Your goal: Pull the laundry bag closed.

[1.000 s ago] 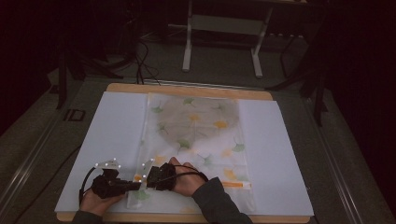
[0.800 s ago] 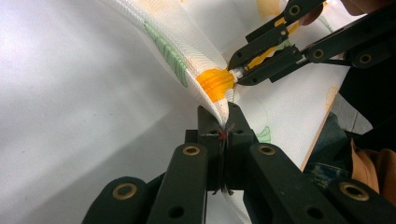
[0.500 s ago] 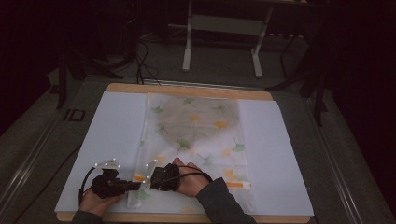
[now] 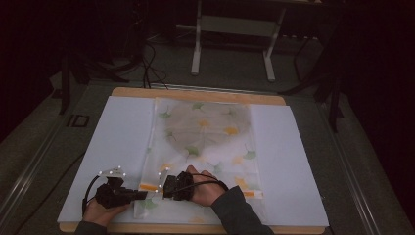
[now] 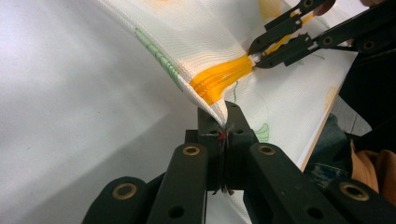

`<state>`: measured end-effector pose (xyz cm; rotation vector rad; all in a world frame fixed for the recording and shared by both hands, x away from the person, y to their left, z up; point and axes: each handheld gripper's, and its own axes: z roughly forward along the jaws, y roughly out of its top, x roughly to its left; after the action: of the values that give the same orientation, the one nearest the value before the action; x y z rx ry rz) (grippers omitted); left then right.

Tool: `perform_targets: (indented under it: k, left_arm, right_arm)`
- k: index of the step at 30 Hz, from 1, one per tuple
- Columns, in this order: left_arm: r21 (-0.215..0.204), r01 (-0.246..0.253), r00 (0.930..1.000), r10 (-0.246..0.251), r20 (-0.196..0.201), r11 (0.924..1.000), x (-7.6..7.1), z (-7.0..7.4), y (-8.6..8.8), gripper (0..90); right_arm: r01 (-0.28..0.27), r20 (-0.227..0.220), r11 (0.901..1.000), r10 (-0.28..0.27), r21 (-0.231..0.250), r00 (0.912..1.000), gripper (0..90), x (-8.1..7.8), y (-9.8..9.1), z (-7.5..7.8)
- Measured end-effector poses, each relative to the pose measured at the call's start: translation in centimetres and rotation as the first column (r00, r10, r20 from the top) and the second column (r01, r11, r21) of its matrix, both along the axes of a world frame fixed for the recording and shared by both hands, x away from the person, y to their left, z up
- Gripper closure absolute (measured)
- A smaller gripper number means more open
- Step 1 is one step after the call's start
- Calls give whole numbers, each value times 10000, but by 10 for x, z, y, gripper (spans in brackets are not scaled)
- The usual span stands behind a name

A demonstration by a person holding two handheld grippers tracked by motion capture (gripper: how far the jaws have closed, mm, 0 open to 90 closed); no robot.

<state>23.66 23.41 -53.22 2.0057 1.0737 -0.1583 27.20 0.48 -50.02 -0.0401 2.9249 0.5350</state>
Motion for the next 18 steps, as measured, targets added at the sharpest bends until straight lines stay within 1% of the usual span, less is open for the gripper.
perform_targets:
  k: [5, 9, 16, 17, 18]
  left_arm:
    - [-6, -27, 10000, 27, 14, 10000, 0, 0, 1, 887]
    - [-5, -18, 10000, 18, 17, 10000, 0, 0, 0, 887]
    - [-23, -38, 10000, 39, 15, 10000, -1, 1, 1, 887]
    - [-23, -37, 10000, 37, 19, 10000, 0, 1, 1, 887]
    - [-51, -80, 10000, 80, 16, 10000, -1, 1, 1, 887]
  right_arm:
    - [57, 8, 9999, -57, -162, 10000, 845, 1, -5, 0]
    - [69, -34, 9999, -70, -87, 10000, 845, 1, -7, 0]
    - [81, -56, 9998, -82, -191, 10000, 845, 1, -7, 1]
    - [79, -230, 10000, -80, -41, 9997, 845, 2, -10, 3]
    - [120, -225, 9999, -121, -19, 9997, 845, 3, -11, 3]
